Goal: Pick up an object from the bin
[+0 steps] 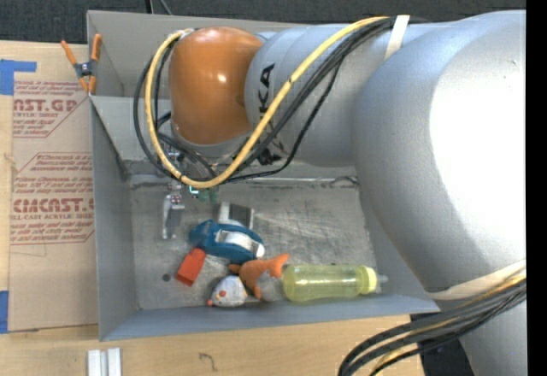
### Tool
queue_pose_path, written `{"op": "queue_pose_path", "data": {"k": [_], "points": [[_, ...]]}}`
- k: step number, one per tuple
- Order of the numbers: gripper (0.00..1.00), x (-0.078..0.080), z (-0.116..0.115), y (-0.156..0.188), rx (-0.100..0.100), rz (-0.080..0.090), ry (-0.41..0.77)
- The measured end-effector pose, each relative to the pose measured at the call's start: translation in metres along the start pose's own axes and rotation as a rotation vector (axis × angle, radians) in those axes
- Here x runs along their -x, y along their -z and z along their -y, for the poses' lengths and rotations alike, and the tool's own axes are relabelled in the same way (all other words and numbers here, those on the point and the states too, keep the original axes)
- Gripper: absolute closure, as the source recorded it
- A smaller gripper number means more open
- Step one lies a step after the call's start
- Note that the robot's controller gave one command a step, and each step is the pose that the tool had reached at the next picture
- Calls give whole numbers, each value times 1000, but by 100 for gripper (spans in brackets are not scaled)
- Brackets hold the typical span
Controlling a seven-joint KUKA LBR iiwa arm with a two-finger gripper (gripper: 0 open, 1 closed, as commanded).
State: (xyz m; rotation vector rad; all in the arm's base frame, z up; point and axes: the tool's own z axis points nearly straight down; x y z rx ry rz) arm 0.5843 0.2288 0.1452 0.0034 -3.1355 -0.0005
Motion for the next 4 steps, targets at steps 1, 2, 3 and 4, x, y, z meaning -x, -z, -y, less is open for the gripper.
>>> {"op": "queue_pose_path", "data": {"k": [1, 2, 3, 4], "points": [[0, 2, 1, 4, 2, 7, -1], [0, -14, 11, -2, 3, 14, 59], [0, -18, 36, -19, 0, 6, 335], [100, -48, 67, -66, 8, 30, 462]]}}
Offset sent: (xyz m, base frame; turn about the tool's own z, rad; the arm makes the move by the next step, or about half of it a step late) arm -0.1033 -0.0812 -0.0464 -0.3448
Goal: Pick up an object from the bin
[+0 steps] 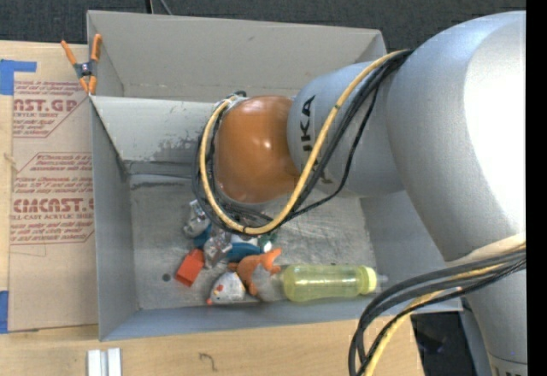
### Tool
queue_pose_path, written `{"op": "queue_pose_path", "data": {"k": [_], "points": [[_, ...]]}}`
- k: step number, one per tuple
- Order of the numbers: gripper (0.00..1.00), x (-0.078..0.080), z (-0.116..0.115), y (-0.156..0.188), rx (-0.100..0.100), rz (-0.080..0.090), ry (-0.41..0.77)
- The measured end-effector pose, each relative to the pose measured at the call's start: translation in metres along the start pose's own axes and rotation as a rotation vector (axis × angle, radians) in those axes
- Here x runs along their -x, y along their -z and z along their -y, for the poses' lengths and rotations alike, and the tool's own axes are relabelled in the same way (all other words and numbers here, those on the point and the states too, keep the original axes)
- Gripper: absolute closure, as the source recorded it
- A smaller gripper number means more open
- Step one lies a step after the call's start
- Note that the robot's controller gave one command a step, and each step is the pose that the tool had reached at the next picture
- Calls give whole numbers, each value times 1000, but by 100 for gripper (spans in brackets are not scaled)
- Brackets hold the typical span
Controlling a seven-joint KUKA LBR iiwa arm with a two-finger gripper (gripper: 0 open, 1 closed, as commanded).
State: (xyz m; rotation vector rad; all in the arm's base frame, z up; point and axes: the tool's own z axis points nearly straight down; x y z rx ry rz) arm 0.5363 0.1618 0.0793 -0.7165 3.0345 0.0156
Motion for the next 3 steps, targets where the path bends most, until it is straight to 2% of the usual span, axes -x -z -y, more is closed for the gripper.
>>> {"op": "queue_pose_path", "data": {"k": [1, 2, 3], "points": [[0, -4, 3, -3, -4, -12, -2], [0, -4, 3, -3, -4, -14, -2], [0, -5, -16, -5, -7, -15, 49]]}}
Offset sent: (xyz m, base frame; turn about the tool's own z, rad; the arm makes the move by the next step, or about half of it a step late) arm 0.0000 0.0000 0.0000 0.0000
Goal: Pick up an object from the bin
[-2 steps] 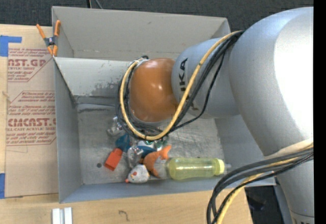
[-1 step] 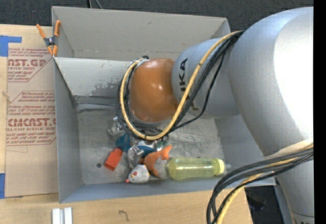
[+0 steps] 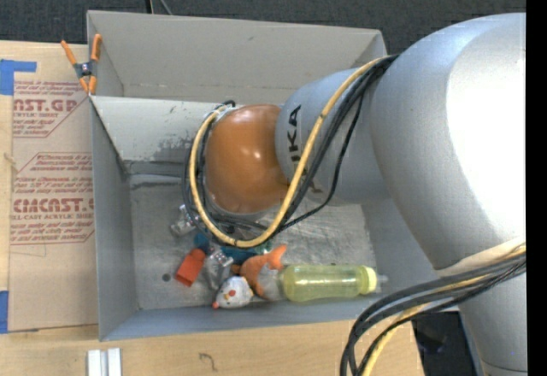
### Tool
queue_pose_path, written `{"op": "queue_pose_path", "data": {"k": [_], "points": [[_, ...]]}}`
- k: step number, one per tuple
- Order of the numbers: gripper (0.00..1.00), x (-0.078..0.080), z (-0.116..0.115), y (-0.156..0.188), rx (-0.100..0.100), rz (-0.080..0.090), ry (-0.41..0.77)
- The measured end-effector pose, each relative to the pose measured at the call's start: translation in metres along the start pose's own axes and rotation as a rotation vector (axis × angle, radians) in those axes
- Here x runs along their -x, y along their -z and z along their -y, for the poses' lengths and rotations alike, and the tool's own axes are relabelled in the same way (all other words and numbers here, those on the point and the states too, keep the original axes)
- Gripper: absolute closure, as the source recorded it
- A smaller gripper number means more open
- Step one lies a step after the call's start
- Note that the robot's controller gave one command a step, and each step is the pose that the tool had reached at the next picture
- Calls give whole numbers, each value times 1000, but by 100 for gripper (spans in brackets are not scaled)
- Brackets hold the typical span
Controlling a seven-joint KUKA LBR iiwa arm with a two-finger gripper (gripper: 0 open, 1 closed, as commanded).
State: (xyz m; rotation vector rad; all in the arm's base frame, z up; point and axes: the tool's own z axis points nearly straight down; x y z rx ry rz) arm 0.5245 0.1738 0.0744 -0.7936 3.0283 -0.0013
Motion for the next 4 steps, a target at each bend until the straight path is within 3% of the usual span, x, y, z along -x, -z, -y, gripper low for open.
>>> {"op": "queue_pose_path", "data": {"k": [1, 2, 3, 4], "points": [[100, 6, -25, 0, 12, -3, 189], [100, 6, -25, 0, 12, -3, 189], [100, 6, -20, 39, 10, -17, 173], [100, 18, -14, 108, 6, -11, 160]]}}
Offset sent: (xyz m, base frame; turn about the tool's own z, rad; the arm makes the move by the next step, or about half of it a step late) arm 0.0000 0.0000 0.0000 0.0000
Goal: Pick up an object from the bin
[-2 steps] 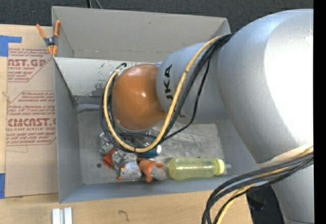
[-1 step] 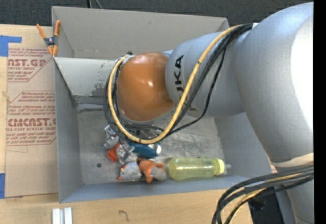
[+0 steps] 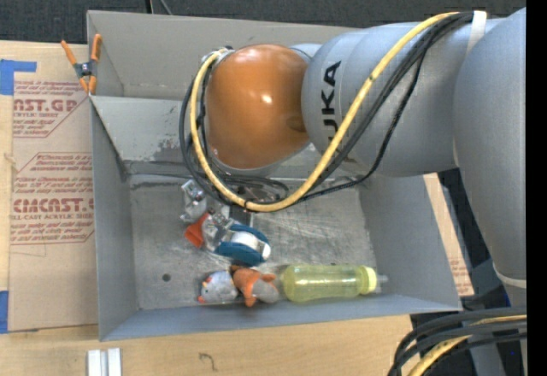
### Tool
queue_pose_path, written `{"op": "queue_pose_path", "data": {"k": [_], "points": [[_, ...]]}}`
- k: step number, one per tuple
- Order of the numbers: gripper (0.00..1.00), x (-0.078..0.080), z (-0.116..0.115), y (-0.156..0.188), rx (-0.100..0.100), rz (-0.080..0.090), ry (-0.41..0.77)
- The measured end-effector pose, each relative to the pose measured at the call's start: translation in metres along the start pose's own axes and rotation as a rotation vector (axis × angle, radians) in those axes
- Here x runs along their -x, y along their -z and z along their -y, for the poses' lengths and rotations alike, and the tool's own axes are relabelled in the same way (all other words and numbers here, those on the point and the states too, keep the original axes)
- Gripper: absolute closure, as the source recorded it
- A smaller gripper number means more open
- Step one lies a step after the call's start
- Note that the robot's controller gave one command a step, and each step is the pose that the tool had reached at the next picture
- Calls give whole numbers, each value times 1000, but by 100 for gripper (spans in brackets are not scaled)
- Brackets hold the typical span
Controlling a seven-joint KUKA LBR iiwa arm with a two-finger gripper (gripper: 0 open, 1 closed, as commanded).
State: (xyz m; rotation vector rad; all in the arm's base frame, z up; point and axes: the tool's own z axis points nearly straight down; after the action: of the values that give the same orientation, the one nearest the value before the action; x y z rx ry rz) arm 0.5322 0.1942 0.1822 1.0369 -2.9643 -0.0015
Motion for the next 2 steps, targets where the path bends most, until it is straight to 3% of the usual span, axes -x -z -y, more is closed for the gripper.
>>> {"op": "queue_pose_path", "data": {"k": [1, 2], "points": [[100, -1, 2, 18, -5, 14, -17], [100, -1, 2, 9, -2, 7, -18]]}}
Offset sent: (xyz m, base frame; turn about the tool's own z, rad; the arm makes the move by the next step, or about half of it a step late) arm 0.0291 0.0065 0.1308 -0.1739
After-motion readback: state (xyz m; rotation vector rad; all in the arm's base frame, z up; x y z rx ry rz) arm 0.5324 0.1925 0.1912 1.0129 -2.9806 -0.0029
